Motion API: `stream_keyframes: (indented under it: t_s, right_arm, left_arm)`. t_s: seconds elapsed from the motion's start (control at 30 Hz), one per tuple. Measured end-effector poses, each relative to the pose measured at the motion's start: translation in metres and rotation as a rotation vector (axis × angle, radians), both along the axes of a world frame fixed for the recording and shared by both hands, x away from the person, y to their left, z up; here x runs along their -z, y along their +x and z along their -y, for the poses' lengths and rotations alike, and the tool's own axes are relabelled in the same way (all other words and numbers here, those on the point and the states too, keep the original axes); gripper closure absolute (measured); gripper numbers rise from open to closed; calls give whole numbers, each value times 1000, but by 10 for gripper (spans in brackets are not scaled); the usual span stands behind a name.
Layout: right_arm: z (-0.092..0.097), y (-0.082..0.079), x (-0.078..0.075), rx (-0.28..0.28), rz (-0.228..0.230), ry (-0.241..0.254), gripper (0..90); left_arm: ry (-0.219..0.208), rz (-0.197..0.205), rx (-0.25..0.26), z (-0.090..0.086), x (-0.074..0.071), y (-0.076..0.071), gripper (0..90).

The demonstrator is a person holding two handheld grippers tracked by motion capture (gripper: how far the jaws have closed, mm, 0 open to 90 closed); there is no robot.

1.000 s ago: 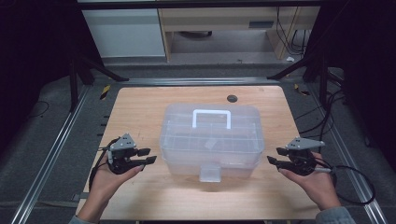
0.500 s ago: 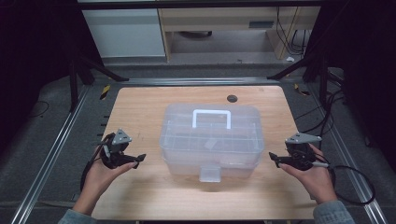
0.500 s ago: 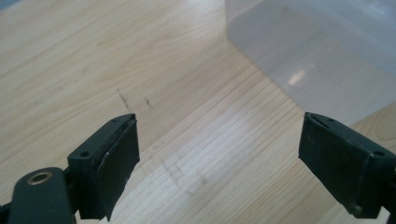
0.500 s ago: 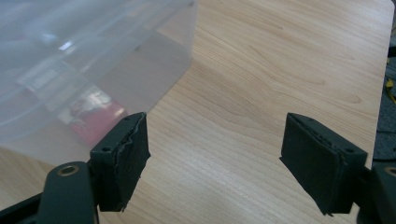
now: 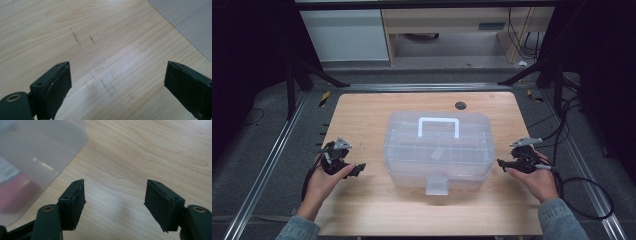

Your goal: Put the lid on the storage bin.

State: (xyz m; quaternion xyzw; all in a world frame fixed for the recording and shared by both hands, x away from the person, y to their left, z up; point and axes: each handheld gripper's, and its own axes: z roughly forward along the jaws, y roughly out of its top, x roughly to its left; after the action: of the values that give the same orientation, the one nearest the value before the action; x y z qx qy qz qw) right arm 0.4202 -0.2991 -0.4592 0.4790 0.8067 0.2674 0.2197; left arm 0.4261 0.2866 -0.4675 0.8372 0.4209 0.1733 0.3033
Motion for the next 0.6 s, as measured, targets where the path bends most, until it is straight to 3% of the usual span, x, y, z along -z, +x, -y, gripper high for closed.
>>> stream_keyframes:
  t_s: [0.17,0.33,0.53,0.6]
  right_arm:
    - [4,21,8,56,14,38,214]
    - [8,39,16,125,33,67,149]
    - [12,50,26,147,59,84,131]
    - [12,52,30,154,59,80,126]
  left_arm:
    - [-2,14,-45,1,9,16,57]
    - [13,-9,-58,2,21,28,57]
    - [-42,3,-94,0,28,39,57]
    - [-42,8,-99,1,30,41,57]
